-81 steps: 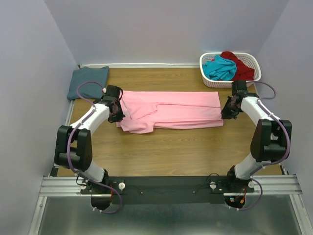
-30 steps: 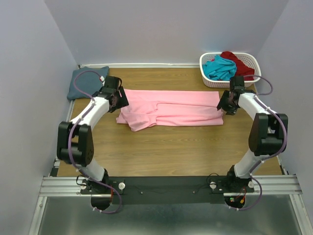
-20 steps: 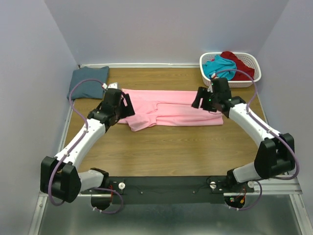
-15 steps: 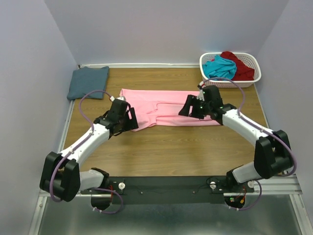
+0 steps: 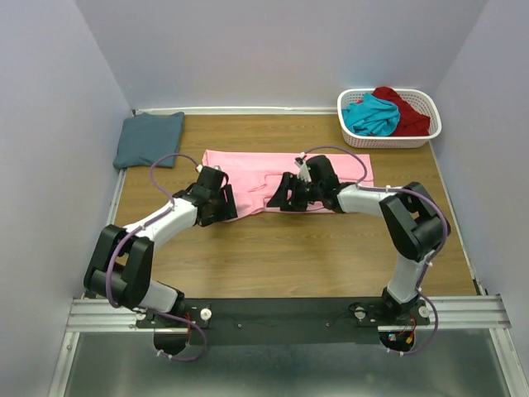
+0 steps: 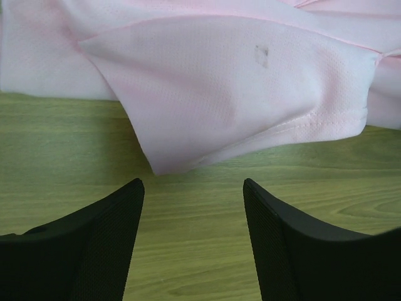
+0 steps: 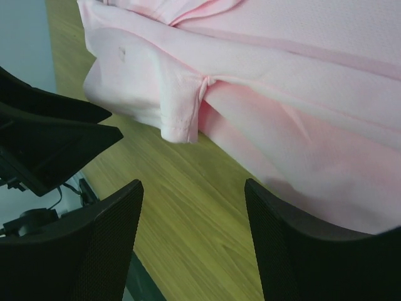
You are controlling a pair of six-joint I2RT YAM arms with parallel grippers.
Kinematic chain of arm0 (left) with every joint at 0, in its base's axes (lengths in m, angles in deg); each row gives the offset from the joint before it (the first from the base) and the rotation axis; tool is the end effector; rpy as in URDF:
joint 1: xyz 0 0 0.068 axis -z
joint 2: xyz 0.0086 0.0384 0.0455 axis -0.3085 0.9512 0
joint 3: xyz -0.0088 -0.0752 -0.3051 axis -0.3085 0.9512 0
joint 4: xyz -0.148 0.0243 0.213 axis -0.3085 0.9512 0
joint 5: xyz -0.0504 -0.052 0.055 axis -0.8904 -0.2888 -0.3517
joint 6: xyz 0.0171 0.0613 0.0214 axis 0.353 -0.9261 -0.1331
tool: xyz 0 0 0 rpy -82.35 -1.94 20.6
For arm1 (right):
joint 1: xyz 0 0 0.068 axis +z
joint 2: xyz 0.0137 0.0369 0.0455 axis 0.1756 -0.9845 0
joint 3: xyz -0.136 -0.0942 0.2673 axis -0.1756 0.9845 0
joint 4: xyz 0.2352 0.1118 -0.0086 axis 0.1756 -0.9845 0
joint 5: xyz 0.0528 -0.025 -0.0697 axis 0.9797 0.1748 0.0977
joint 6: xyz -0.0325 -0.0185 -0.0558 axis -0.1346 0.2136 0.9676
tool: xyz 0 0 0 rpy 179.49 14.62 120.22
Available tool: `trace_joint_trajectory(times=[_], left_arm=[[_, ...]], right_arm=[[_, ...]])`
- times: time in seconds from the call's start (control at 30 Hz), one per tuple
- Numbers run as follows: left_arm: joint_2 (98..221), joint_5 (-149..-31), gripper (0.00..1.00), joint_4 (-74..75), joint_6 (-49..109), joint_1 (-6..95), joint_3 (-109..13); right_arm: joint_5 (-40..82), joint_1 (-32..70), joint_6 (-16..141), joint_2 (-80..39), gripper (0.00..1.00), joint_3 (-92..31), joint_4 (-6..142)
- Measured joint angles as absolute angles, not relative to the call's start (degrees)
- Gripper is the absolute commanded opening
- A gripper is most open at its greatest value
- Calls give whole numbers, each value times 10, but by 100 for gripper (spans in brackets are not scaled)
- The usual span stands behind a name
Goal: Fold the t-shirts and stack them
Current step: Fold the tshirt
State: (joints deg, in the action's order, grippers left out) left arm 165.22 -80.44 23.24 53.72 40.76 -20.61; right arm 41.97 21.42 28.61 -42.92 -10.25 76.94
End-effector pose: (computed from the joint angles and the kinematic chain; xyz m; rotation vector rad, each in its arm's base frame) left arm 0.2529 -0.1050 0.2129 -0.2842 2.5933 -0.3420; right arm 0.3202 0.2263 0.1908 -0.0955 2.4729 1.1762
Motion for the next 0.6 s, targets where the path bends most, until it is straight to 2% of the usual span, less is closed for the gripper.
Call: trace_joint_trajectory(times=[0.33,0.6], left_arm=[[1707,-794,53,219,520,409,-243],[1725,-794,21,223,510,409,-251]], right_arm=[[448,222,255,-504,70,-150,827],[459,230,242,-545,67,-176,840]])
